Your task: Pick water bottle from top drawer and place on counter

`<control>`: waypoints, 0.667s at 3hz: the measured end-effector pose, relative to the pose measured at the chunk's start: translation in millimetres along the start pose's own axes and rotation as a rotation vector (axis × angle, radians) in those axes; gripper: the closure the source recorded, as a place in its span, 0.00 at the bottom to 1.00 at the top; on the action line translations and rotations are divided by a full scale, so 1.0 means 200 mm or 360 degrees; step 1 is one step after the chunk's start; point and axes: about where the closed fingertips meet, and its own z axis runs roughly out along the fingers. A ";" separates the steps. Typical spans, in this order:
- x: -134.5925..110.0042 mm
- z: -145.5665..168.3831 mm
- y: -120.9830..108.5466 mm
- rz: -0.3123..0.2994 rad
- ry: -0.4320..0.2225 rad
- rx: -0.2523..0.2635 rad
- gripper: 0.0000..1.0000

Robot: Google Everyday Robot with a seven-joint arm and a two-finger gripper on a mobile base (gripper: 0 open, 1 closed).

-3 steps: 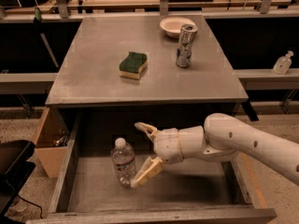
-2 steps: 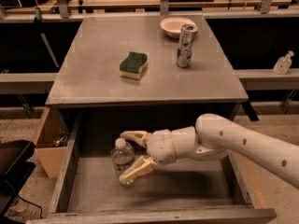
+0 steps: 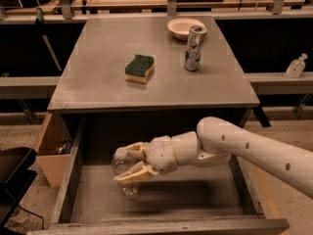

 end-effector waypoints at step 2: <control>0.00 0.01 0.00 -0.0002 -0.0001 -0.0007 1.00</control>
Offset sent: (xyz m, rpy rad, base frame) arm -0.0004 0.0009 -0.0001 0.0001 0.0000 0.0018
